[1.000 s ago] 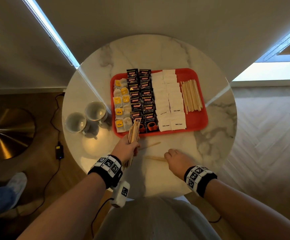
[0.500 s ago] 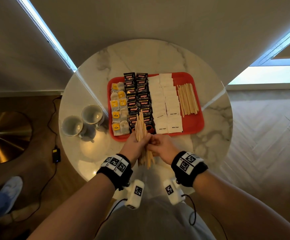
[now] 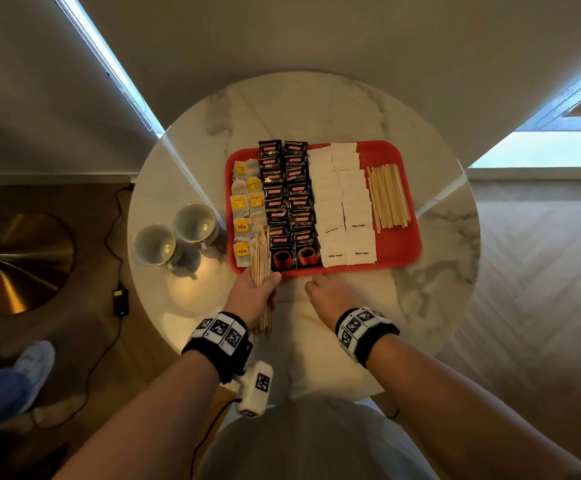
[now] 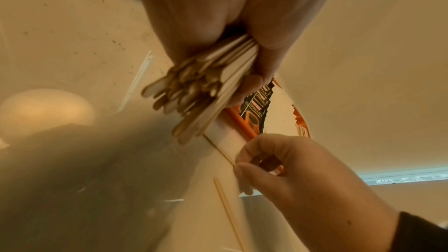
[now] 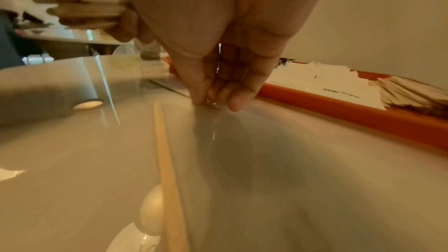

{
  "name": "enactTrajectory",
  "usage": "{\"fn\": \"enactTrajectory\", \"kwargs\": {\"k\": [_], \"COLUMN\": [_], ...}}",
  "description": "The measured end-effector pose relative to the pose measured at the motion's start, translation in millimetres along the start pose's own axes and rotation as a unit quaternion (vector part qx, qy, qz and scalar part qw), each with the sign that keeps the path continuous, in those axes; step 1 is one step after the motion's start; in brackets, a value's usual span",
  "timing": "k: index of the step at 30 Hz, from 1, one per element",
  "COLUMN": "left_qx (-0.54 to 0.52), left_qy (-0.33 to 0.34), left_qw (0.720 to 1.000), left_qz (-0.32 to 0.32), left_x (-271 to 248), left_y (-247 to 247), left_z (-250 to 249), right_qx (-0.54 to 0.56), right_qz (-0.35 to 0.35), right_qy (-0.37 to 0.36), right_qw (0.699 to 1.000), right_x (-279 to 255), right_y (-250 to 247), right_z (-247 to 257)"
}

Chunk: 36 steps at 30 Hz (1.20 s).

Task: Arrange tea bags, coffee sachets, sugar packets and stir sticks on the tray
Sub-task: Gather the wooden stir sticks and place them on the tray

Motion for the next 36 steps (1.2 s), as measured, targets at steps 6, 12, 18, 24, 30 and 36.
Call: {"fn": "enactTrajectory", "kwargs": {"k": [6, 12, 18, 24, 30, 36], "left_qx": [-0.007, -0.050, -0.090, -0.108, -0.105, -0.149], "left_qy": [-0.012, -0.046, -0.061, -0.081, -0.088, -0.080], "left_qw": [1.000, 0.997, 0.993, 0.990, 0.989, 0.978], "left_qz": [0.002, 0.026, 0.046, 0.039, 0.064, 0.120], "left_x": [3, 2, 1, 2, 0, -10], "left_y": [-3, 6, 14, 14, 21, 49], "left_z": [4, 0, -9, -14, -18, -43], "right_qx": [0.028, 0.026, -0.028, -0.021, 0.356, 0.556], "right_qz": [0.038, 0.084, 0.103, 0.097, -0.026, -0.058], "right_qy": [0.051, 0.048, 0.025, 0.069, 0.200, 0.204], "right_qw": [0.998, 0.995, 0.994, 0.993, 0.913, 0.804], "right_x": [-15, -50, -57, -62, -55, -21], "right_y": [-2, 0, 11, 9, -30, -70], "right_z": [-12, -17, -5, -9, -16, -7]}}
Point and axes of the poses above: each hand's wrist, its own x-axis towards the middle knuckle, its own y-axis out of the palm, z = x × y, the point moved 1 cm from there along x, towards the middle knuckle, and after that the axes turned 6 degrees about -z, right-handed, at the moved point
